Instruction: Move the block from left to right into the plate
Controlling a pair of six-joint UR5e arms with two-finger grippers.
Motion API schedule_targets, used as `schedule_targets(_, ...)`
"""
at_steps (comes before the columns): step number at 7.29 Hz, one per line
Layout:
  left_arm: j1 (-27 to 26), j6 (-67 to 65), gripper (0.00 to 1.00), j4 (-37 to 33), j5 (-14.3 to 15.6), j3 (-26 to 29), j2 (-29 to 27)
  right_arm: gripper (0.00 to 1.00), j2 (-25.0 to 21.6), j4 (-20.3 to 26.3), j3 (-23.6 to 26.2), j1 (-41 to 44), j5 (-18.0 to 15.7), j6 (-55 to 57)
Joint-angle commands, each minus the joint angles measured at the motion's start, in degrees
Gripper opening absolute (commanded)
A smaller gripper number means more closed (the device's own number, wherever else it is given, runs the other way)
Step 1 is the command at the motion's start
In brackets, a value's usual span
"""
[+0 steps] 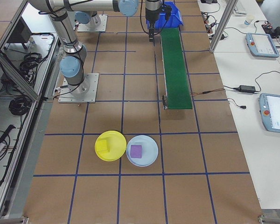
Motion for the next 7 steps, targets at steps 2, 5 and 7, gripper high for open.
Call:
schedule_targets(2, -0.09, -0.10, 1.00, 0.00, -0.09, -0.01, 0.02, 1.00, -0.17, 0.08, -0.15, -0.08, -0.27, 0.00)
schedule_targets(5, 0.00, -0.54, 1.00, 0.00, 0.00, 0.08, -0.07, 1.00, -0.17, -0.01, 0.37, -0.17, -0.62, 0.00)
schedule_targets(7, 0.00, -0.54, 1.00, 0.00, 0.00, 0.08, -0.07, 1.00, -0.08, 0.43, 0.55, -0.26, -0.80, 0.00)
